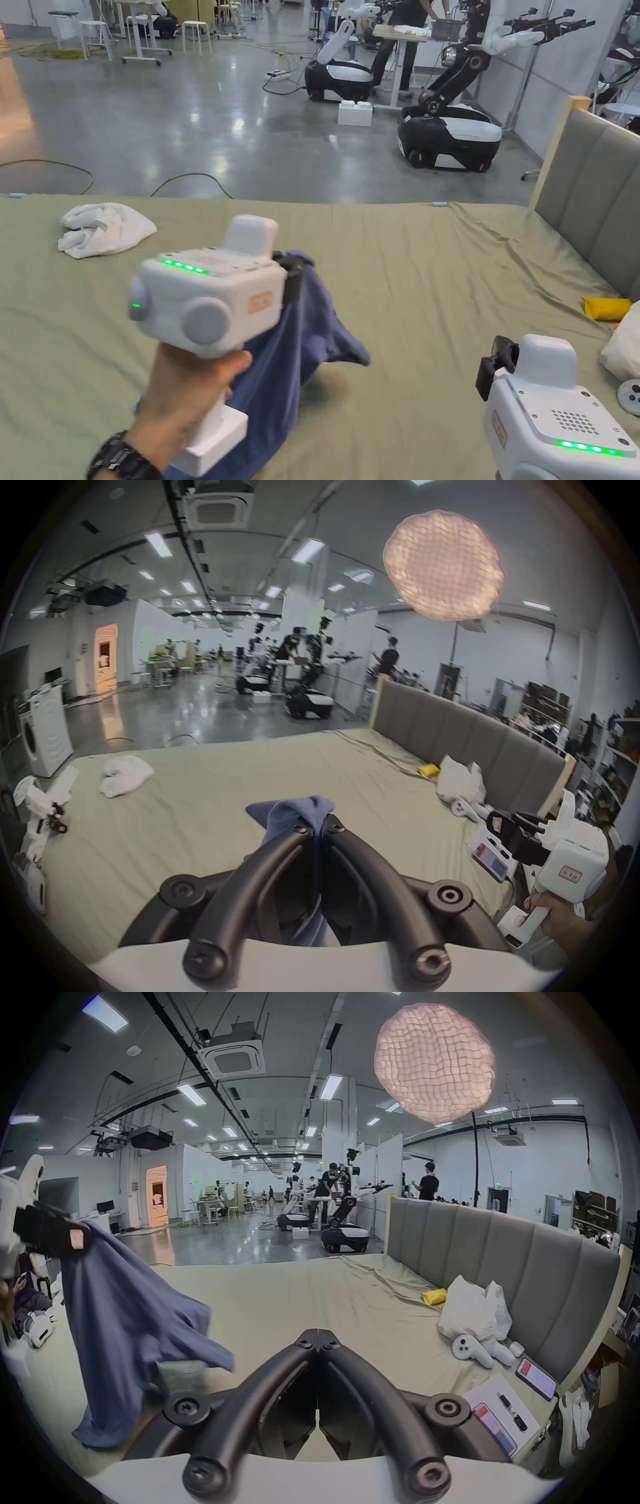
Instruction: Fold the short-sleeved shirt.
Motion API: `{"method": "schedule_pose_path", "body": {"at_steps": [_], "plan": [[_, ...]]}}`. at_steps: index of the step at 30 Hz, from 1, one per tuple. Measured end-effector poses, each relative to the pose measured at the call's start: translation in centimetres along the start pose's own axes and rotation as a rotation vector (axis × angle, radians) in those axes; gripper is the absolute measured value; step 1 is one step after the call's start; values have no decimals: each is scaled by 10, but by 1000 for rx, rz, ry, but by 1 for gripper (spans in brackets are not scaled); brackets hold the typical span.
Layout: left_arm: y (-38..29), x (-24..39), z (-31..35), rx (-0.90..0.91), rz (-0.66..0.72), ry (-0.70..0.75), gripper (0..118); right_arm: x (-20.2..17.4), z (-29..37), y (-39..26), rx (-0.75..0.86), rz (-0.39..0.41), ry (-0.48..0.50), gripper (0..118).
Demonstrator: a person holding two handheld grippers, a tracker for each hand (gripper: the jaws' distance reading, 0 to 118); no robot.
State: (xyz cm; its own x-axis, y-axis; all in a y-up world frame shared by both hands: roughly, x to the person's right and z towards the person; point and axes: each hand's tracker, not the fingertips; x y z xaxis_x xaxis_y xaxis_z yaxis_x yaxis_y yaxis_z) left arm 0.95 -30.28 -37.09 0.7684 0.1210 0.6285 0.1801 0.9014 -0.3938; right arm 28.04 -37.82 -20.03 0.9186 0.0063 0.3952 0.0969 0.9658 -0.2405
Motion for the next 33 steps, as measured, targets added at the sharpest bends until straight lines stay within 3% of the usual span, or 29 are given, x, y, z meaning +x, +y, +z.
{"method": "schedule_pose_path", "body": {"at_steps": [7,14,16,17,18,19,24,30,31,33], "plan": [[-56,82,-54,-135,-69,-174,3,27,-1,-14,-44,-12,-53,0],[-103,100,-55,-188,-30,-209,7,32,-2,-28,-92,-11,-66,0],[-106,95,-51,-184,-24,-196,17,31,-3,-29,-104,-10,-61,0],[-106,91,-48,-175,-21,-179,31,29,-3,-29,-108,-9,-57,0],[-104,88,-44,-166,-18,-156,54,27,-3,-29,-109,-7,-52,0],[-102,81,-39,-149,-7,-134,66,25,-3,-29,-110,-4,-46,0],[-91,43,-9,-54,20,-5,71,10,-1,-22,-80,21,-4,0],[-95,-11,37,25,69,209,64,-14,2,-10,-24,51,53,0],[-98,-20,46,44,80,247,53,-19,3,-9,-14,58,58,0],[-103,-33,62,78,91,323,3,-26,3,-8,7,64,68,0]]}}
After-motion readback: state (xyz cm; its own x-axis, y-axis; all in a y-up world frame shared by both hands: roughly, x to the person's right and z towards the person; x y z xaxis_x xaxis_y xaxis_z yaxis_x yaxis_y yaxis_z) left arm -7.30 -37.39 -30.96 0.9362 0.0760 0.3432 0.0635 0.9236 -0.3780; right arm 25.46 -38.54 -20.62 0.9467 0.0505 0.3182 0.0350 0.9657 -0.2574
